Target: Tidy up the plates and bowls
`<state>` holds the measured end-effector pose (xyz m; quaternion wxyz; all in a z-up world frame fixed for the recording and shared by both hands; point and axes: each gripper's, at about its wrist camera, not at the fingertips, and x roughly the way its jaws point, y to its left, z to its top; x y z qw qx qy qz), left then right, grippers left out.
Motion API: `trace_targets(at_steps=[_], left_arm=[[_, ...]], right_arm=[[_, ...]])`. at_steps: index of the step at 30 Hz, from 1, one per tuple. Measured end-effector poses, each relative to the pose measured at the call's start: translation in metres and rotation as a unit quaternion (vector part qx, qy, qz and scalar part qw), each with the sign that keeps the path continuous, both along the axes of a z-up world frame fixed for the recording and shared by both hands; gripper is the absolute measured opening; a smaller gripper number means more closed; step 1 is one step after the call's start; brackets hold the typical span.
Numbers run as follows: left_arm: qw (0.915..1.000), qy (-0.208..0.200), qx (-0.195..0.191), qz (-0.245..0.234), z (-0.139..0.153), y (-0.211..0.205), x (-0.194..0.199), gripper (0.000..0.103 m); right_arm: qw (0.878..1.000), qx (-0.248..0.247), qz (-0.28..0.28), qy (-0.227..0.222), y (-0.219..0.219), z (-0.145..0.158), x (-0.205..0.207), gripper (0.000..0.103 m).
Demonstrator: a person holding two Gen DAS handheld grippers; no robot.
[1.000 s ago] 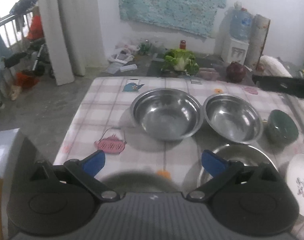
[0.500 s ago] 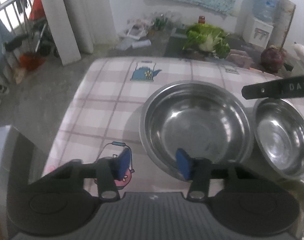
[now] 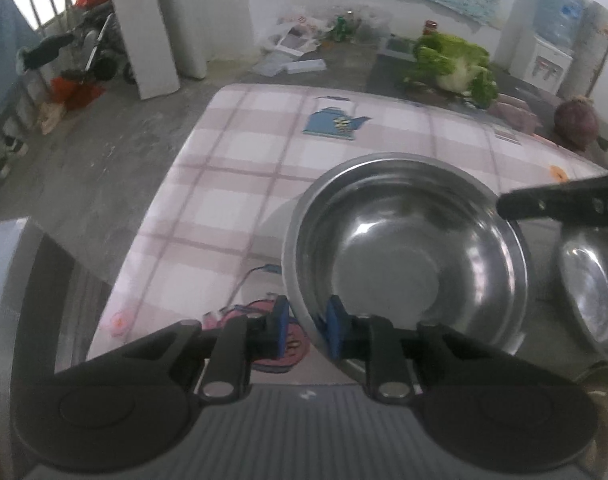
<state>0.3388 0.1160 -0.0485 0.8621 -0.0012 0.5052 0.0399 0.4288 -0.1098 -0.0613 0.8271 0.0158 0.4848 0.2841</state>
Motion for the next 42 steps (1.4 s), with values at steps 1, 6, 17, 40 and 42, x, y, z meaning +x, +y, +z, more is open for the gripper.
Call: trace_targets(at_steps=[1,6,17,40,42], left_arm=[[1.0000,0.003,-0.005,0.001,0.000,0.003,-0.001,0.022],[0.9998,0.009,-0.018,-0.008,0.004,0.004,-0.004,0.024],[0.9995,0.022,-0.021,-0.005,-0.004,0.000,-0.003,0.024],[0.9999,0.011,-0.011,0.000,0.005,-0.001,-0.005,0.025],[0.9999,0.009,-0.012,-0.001,0.006,-0.001,-0.007,0.025]], right_arm=[[1.000,-0.001,-0.003,0.000,0.001,0.000,-0.001,0.010],[1.000,0.006,-0.021,0.014,-0.004,-0.002,0.002,0.013],[0.999,0.014,-0.015,0.042,-0.001,-0.011,-0.004,0.012],[1.000,0.010,-0.015,0.026,0.001,0.000,-0.010,0.011],[1.000,0.010,-0.014,0.025,0.001,0.002,-0.012,0.011]])
